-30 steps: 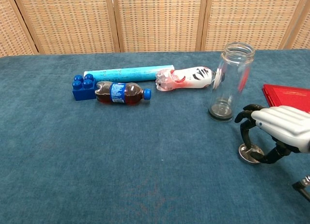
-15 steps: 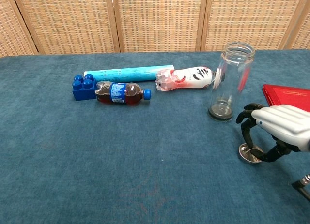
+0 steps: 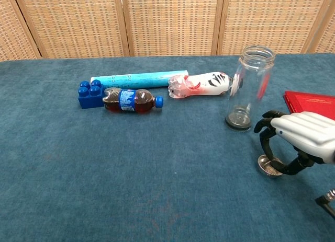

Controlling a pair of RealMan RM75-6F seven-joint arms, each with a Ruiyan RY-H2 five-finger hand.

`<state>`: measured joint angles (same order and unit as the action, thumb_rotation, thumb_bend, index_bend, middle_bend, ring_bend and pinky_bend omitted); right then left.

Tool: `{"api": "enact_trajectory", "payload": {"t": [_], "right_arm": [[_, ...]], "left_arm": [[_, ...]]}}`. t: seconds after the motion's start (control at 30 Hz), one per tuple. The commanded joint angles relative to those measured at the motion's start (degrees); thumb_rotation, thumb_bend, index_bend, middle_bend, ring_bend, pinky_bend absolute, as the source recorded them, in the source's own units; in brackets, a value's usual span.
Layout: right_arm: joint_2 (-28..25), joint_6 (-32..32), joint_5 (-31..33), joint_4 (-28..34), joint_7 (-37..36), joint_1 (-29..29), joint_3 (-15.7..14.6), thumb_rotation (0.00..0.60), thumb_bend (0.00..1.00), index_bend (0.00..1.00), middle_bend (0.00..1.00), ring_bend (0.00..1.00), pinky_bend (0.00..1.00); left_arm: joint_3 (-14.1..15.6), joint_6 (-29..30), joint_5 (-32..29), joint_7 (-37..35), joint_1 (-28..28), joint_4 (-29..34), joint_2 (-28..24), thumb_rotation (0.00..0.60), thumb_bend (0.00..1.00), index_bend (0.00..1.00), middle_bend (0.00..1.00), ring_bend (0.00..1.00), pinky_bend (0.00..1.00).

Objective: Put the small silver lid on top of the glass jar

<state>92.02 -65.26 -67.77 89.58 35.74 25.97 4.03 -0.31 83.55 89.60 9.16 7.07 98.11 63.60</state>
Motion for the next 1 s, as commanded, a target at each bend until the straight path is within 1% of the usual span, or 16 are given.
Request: {"api": "enact_trajectory", "payload": {"t": [0.03, 0.2, 0.63, 0.8, 1.0], "right_arm": [[-0.51, -0.44, 0.19, 0.83, 0.72, 0.00, 0.05, 0.600, 0.55, 0.63, 0.28, 0.09, 0.35], [-1.62, -1.53, 0.09, 2.46, 1.95, -0.13, 0.10, 0.600, 0.55, 0.63, 0.28, 0.09, 0.35], [-7.02, -4.96, 0.63, 8.72, 4.99, -0.80, 1.03, 0.600, 0.55, 0.63, 0.27, 0.09, 0.35], [-9.63, -5.99, 1.70, 10.61, 5.37, -0.74, 2.48, 0.600, 0.55, 0.63, 0.27, 0.09, 0.35], [-14.06, -7.28, 3.27, 14.07, 5.87, -0.38, 5.05, 0.600, 0.55, 0.63, 0.27, 0.09, 0.35]], "left_arm": [[-0.02, 0.07, 0.01, -0.09, -0.02, 0.05, -0.02, 0.600, 0.22, 0.00, 0.00, 0.00, 0.00], [-0.01, 0.19, 0.07, -0.26, -0.07, 0.02, -0.10, 0.600, 0.22, 0.00, 0.00, 0.00, 0.00], [0.03, 0.50, 0.20, -0.52, -0.22, 0.13, -0.30, 0.600, 0.22, 0.00, 0.00, 0.00, 0.00], [0.04, 0.44, 0.17, -0.55, -0.21, 0.15, -0.33, 0.600, 0.22, 0.00, 0.00, 0.00, 0.00], [0.04, 0.37, 0.16, -0.41, -0.18, 0.22, -0.34, 0.600, 0.22, 0.00, 0.00, 0.00, 0.00]]}}
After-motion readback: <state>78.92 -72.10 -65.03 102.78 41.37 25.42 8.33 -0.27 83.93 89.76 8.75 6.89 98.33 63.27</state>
